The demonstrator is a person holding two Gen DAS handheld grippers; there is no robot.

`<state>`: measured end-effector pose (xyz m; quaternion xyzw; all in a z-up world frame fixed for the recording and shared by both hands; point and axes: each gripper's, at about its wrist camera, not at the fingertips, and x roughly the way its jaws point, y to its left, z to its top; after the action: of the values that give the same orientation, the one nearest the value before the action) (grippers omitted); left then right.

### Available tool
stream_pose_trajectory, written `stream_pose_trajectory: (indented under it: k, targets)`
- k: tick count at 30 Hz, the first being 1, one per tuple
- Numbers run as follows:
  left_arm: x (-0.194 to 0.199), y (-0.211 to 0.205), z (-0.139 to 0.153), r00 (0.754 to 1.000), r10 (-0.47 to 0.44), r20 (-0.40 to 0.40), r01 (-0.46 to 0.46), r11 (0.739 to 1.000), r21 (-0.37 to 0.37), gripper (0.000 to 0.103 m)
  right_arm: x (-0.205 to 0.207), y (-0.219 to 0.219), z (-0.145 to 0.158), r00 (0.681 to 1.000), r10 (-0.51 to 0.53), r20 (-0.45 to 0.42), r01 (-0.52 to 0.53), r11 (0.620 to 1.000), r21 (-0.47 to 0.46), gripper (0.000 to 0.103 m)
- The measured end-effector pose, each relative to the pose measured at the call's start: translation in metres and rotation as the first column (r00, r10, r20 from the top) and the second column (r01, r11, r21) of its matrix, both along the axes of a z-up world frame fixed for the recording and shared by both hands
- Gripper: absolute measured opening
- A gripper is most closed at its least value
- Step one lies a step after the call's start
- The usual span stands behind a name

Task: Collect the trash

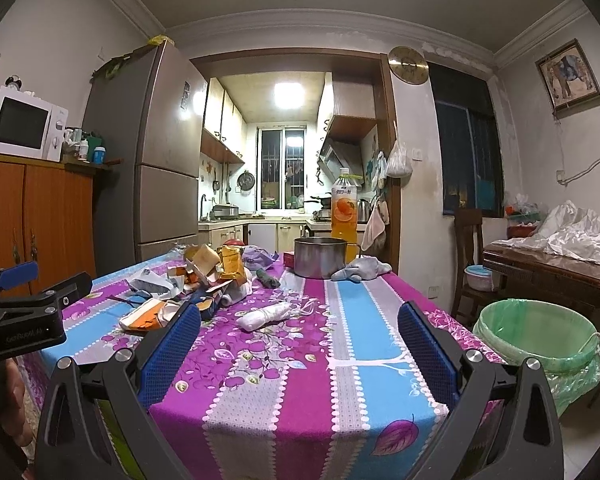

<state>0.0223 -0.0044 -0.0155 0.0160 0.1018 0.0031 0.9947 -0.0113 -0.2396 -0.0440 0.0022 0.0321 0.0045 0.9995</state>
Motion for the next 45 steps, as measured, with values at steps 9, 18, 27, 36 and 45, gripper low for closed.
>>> stream_pose_trajectory:
  k: [9,18,27,36,45]
  targets:
    - [0.003,-0.001,0.000,1.000,-0.004,-0.007,0.004,1.000,0.001,0.098,0.007,0.002,-0.003,1.000,0.002,-0.012,-0.002,1.000,-0.006,0.098]
    - [0.005,-0.001,0.000,1.000,-0.004,-0.009,0.004,1.000,0.000,0.098,0.010,0.002,-0.004,1.000,0.006,-0.016,-0.006,1.000,-0.009,0.098]
    - [0.007,-0.001,0.000,1.000,-0.009,-0.008,0.009,1.000,-0.001,0.098,0.011,0.003,-0.004,1.000,0.005,-0.015,-0.005,1.000,-0.009,0.098]
    - [0.007,-0.002,-0.001,1.000,-0.011,-0.010,0.011,1.000,-0.001,0.098,0.011,0.004,-0.005,1.000,0.006,-0.017,-0.006,1.000,-0.010,0.098]
    - [0.007,-0.002,-0.002,1.000,-0.016,-0.016,0.016,1.000,0.003,0.098,0.012,0.007,-0.005,1.000,0.007,-0.022,-0.008,1.000,-0.014,0.098]
